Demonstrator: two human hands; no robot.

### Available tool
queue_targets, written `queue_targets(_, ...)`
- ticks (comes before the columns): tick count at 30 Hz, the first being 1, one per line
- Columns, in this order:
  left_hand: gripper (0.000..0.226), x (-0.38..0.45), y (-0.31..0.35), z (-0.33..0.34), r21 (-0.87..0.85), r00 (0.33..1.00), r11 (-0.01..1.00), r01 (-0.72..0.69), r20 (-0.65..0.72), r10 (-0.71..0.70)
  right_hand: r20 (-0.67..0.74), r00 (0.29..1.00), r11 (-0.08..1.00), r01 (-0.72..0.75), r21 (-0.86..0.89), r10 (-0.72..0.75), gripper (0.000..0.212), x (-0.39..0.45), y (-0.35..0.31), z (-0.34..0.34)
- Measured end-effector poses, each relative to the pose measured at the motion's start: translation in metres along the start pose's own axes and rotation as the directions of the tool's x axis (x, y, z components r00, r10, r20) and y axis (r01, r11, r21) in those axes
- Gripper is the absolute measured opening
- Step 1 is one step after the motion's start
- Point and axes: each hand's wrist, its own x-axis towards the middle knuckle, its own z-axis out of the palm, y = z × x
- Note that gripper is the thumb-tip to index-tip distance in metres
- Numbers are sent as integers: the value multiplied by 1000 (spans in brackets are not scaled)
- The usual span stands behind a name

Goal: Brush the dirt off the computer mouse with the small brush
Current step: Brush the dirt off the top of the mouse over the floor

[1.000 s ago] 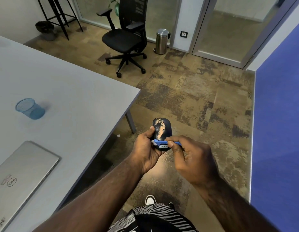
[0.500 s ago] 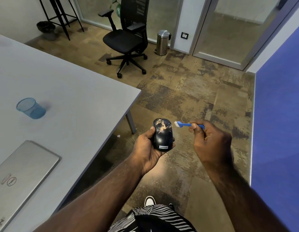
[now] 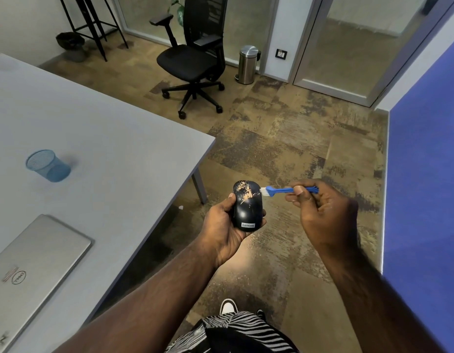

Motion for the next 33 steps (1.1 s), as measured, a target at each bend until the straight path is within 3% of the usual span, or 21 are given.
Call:
queue_targets(3,47,0,1,0,-7,1000,1000,-6,-2,6,56,998,999,39,24,-40,15,-3,-1,1)
queue_targets(9,45,2,1,-2,10,1000,1000,-1,5,1,11,1000,1000,-17,-9,17,17,3,5,3)
queue_targets(14,45,2,0,-2,11,1000,1000,0,7,0,127,987,996,93,10,-93,14,0,1,0)
queue_targets(20,47,4,0,-3,13,1000,1000,-7,10,7,71,996,998,44,47,-47,14,5,3,2)
queue_targets(27,46,5,-1,-5,12,1000,1000,-17,11,17,104,987,991,121,56,-127,12,6,-2,-5)
queue_targets(33,43,3,0,-1,-1,1000,1000,-4,-8,4,269,928,965,233,118,-257,12,3,-6,-12)
